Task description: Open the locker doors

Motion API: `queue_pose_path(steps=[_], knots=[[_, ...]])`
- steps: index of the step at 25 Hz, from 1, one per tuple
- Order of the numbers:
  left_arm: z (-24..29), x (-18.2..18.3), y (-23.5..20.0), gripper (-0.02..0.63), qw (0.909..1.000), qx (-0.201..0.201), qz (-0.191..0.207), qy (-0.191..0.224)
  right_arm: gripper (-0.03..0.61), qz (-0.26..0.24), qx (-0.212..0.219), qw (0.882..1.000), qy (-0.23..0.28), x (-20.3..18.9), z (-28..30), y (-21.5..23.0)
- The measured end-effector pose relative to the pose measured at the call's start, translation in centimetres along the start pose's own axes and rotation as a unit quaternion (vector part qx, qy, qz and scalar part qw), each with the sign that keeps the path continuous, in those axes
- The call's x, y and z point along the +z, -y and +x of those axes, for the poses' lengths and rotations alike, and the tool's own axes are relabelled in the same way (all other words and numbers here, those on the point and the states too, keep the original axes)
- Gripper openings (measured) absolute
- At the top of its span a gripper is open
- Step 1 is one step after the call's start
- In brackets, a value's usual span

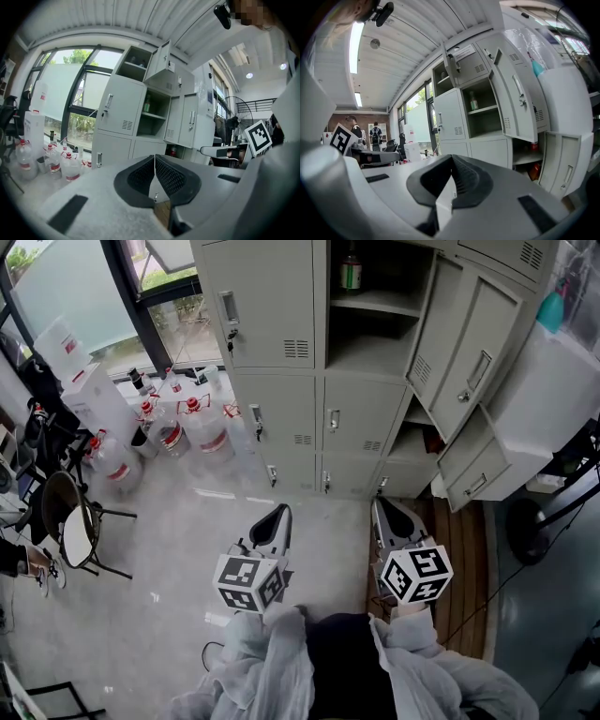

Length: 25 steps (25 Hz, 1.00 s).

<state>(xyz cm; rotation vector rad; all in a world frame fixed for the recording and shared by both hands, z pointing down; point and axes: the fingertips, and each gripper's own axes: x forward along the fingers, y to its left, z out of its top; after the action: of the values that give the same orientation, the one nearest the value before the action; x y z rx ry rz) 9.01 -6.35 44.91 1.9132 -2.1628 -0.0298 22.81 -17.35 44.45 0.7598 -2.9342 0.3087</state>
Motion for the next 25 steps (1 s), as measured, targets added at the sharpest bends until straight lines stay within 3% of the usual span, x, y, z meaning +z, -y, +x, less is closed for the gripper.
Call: queue_pose_path(steps=[7,25], knots=[[0.2,-0.9,0.0,0.012,0.9998,-0.008,-0.001,-0.016,0.0,-0.015,-0.003,1.0,-0.026,-1.2,-0.1,-0.4],[-0.3,-1.3,0.1,0.012,0.9992,-0.031,-0.001,-0.025,0.0,-0.014,-0.022,0.999,-0.03,-1.7,-1.0,-1.4]])
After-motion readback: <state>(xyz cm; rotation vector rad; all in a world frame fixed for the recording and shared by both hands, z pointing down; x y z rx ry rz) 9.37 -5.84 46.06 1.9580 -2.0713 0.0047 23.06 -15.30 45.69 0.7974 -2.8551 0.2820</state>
